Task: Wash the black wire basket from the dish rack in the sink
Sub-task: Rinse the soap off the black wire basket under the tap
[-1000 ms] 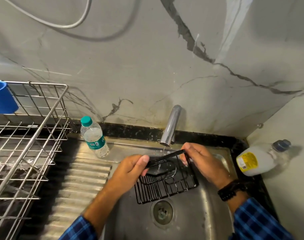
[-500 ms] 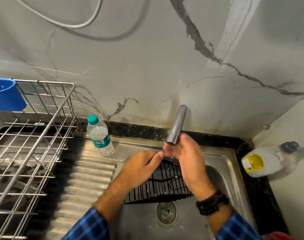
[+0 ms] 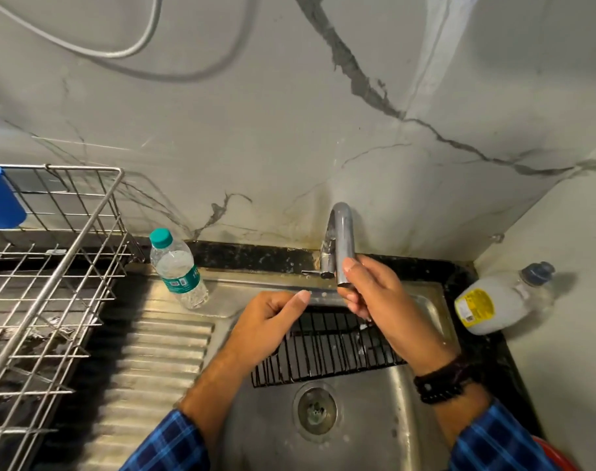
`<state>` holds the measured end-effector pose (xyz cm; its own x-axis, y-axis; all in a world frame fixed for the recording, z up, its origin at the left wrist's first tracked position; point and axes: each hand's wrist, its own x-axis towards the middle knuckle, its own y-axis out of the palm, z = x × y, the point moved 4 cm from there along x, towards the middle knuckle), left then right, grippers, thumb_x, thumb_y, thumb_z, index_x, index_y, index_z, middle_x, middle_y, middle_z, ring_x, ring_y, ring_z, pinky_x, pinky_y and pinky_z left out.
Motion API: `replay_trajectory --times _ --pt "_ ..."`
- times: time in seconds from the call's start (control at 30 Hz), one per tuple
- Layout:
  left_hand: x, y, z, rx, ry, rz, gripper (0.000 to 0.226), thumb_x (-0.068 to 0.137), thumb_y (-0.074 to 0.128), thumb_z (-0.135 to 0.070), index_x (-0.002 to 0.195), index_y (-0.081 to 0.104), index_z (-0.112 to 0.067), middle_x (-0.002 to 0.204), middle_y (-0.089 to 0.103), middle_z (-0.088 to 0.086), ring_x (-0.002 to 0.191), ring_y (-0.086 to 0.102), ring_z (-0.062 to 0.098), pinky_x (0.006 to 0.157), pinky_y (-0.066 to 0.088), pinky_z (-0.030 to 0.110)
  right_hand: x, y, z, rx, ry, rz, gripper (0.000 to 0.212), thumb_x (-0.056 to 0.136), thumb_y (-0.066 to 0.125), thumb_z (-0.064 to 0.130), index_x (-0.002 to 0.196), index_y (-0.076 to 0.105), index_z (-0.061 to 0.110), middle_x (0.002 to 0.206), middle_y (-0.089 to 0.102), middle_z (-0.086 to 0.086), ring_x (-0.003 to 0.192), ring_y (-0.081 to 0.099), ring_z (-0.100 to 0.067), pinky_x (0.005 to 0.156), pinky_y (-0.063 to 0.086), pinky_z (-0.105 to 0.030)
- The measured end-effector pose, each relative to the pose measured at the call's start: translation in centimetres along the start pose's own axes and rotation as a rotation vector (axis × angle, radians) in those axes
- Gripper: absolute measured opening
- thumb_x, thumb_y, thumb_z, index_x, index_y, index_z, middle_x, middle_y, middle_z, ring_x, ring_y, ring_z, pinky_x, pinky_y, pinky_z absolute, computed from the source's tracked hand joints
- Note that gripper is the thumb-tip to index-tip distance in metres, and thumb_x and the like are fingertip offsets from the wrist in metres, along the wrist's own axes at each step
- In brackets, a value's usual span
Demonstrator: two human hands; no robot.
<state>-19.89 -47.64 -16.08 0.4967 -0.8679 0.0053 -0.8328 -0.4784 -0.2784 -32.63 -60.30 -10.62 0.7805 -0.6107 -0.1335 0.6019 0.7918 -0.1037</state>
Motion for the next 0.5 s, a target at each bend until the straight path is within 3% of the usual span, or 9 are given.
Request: replay_trajectory --times 0.1,0.2,0.27,0.33,0.43,0.5 --pt "-0.1 0.1 -0.2 -0.068 -0.003 -0.009 0.058 0.097 0.055 -0.052 0.055 0.04 -0.016 0.051 0.04 -0.001 0.047 0.035 0.015 0.051 0.033 0.025 0.1 -1.4 -0.3 -0.008 -0.015 0.04 0.027 0.102 0.047 0.042 0.094 0.063 0.022 0.065 0.045 0.006 0.062 0.044 -0.011 0.055 0.04 -0.018" --pt "0.1 0.1 -0.5 -0.103 0.0 -0.031 0.062 0.095 0.054 -0.054 0.057 0.039 -0.008 0.053 0.041 0.007 0.049 0.034 0.021 0.052 0.032 0.028 0.0 -2.5 -1.3 -0.124 -0.026 0.03 0.033 0.1 0.04 0.047 0.099 0.065 0.026 0.069 0.056 0.009 0.064 0.053 -0.003 0.061 0.041 -0.014" --pt "0.2 0.1 -0.5 -0.123 0.012 -0.045 0.065 0.093 0.053 -0.055 0.057 0.037 -0.004 0.053 0.038 0.01 0.048 0.032 0.021 0.05 0.031 0.029 -0.1 -3.2 -2.5 -0.574 -0.074 0.07 0.032 0.104 0.036 0.042 0.101 0.065 0.029 0.075 0.059 0.012 0.069 0.056 0.008 0.064 0.039 -0.011" --pt "-0.1 0.0 -0.8 -0.158 0.01 -0.085 0.061 0.093 0.055 -0.053 0.054 0.037 -0.01 0.051 0.035 0.007 0.047 0.03 0.02 0.048 0.029 0.029 -0.4 -3.7 -4.1 -0.922 -0.109 0.165 0.035 0.104 0.035 0.047 0.09 0.064 0.034 0.078 0.063 0.012 0.074 0.058 0.006 0.068 0.041 -0.017" --pt "-0.9 -1.2 -0.2 -0.305 -0.096 -0.194 0.054 0.1 0.055 -0.039 0.049 0.053 -0.02 0.049 0.048 -0.006 0.044 0.045 0.013 0.047 0.039 0.022 -0.2 -7.5 -6.5 -0.841 -0.083 0.125 0.035 0.1 0.039 0.054 0.076 0.059 0.039 0.073 0.063 0.009 0.072 0.06 -0.002 0.071 0.048 -0.03" --pt "-1.3 -2.3 0.2 -0.472 -0.16 -0.255 0.052 0.1 0.05 -0.03 0.052 0.067 -0.024 0.051 0.061 -0.004 0.045 0.058 0.009 0.046 0.048 0.021 -0.6 -10.3 -7.5 -0.675 -0.088 0.054 0.035 0.093 0.042 0.064 0.077 0.062 0.041 0.074 0.063 0.01 0.074 0.06 -0.003 0.072 0.049 -0.032"
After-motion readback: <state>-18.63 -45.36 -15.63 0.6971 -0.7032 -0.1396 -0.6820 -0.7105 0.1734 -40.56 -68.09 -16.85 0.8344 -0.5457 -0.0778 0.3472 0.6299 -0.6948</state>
